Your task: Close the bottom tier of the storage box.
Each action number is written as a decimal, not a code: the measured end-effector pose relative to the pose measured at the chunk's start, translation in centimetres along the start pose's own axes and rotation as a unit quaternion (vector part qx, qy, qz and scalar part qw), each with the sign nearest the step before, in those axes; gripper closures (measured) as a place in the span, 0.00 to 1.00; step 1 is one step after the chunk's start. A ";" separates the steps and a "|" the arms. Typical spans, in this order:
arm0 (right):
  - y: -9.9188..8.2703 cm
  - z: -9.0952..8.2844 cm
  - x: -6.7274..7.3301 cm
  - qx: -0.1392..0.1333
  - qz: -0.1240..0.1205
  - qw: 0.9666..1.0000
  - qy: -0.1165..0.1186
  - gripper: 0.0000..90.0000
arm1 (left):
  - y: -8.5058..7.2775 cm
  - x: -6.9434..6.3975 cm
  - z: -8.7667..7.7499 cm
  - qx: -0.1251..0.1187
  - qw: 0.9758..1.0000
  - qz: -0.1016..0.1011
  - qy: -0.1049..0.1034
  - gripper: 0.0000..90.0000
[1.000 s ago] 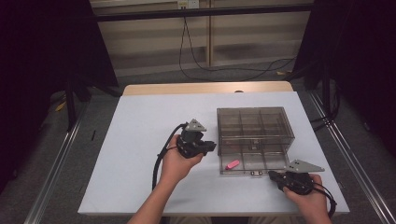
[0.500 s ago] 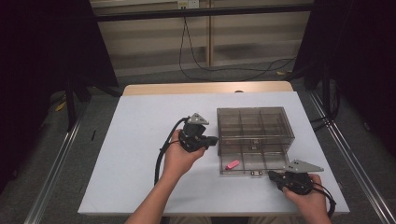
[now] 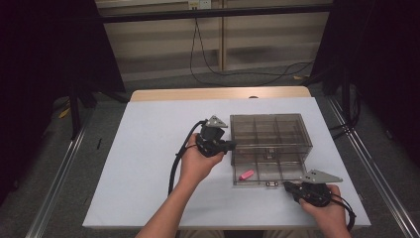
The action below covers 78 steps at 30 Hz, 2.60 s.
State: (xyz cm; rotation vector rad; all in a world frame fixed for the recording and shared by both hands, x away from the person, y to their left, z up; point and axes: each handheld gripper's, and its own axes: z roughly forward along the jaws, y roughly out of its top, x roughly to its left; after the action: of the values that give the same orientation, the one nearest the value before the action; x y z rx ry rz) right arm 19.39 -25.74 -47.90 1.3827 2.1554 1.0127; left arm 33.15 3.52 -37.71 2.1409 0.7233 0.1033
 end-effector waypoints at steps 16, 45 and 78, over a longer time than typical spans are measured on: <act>0.1 0.2 0.2 0.003 -0.005 1.000 0.000 0.98 | 0.5 -0.2 1.2 0.000 1.000 0.002 0.008 1.00; 0.5 0.7 0.4 0.005 -0.010 1.000 0.003 0.98 | 0.4 -0.7 2.0 -0.009 1.000 -0.002 0.025 1.00; 1.2 1.4 0.3 0.003 -0.010 1.000 0.003 0.98 | 0.3 -0.9 2.0 -0.007 0.999 -0.006 0.037 1.00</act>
State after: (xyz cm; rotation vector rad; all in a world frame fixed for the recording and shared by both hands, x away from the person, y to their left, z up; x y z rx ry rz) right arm 20.89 -24.63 -47.95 1.3593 2.1741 1.0059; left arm 33.18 1.46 -38.57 2.1278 0.7766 0.1808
